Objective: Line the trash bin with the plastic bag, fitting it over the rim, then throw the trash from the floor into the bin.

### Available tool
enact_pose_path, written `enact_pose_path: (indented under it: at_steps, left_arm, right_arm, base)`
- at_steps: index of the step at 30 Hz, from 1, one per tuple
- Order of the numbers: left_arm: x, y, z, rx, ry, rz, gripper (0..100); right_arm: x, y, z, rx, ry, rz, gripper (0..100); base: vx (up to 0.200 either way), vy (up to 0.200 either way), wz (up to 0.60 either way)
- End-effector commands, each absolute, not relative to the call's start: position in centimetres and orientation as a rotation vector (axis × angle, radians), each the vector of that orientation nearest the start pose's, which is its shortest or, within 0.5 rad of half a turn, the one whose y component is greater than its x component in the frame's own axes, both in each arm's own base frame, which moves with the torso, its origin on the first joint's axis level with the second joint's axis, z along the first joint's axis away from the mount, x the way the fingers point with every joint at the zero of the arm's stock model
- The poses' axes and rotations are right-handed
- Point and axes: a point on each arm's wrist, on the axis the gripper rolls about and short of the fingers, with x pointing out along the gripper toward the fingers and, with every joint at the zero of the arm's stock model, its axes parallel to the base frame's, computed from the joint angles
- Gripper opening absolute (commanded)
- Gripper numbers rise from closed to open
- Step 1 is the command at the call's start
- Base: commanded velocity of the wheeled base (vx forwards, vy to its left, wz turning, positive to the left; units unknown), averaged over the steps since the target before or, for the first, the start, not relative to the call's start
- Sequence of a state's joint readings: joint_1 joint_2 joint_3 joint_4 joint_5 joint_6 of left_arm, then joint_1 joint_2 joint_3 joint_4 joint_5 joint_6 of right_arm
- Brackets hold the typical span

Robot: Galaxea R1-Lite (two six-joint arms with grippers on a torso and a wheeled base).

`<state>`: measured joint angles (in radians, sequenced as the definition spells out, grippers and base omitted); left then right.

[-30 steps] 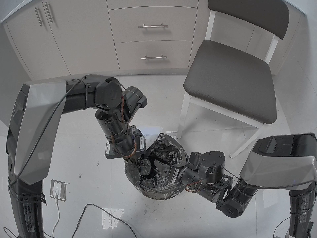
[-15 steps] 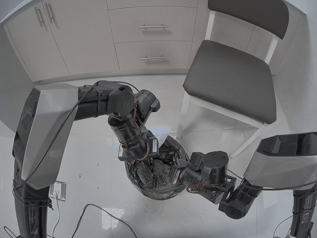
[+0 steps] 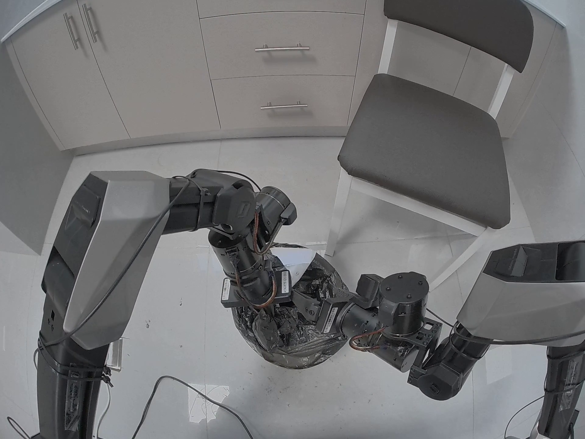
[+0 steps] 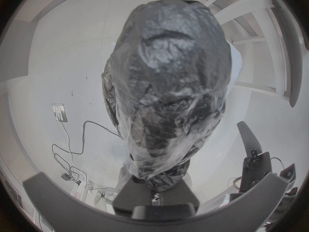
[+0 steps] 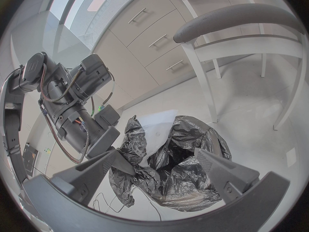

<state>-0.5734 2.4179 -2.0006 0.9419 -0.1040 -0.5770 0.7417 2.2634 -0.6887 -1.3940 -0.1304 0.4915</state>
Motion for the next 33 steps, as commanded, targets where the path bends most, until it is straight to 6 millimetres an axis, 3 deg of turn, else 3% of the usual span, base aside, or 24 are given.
enact_pose_path:
  at_steps: [1,4,5,33]
  left_arm:
    - [36.7,-23.9,8.9,-0.144,1.458,-0.152,0]
    - [36.8,-23.9,8.7,-0.130,1.449,-0.129,0]
    - [36.8,-23.9,8.7,-0.128,1.446,-0.126,100]
    - [37.4,-24.7,8.8,-0.114,1.310,-0.062,100]
  right_arm:
    - [27.3,24.6,4.0,0.403,0.303,0.558,100]
    - [27.3,24.6,4.0,0.403,0.303,0.558,100]
    - [27.3,24.6,4.0,0.404,0.302,0.558,100]
    - [27.1,24.6,4.1,0.408,0.302,0.561,100]
  base:
    - [0.000,0.000,0.00]
    - [0.000,0.000,0.00]
    - [0.000,0.000,0.00]
    - [0.000,0.000,0.00]
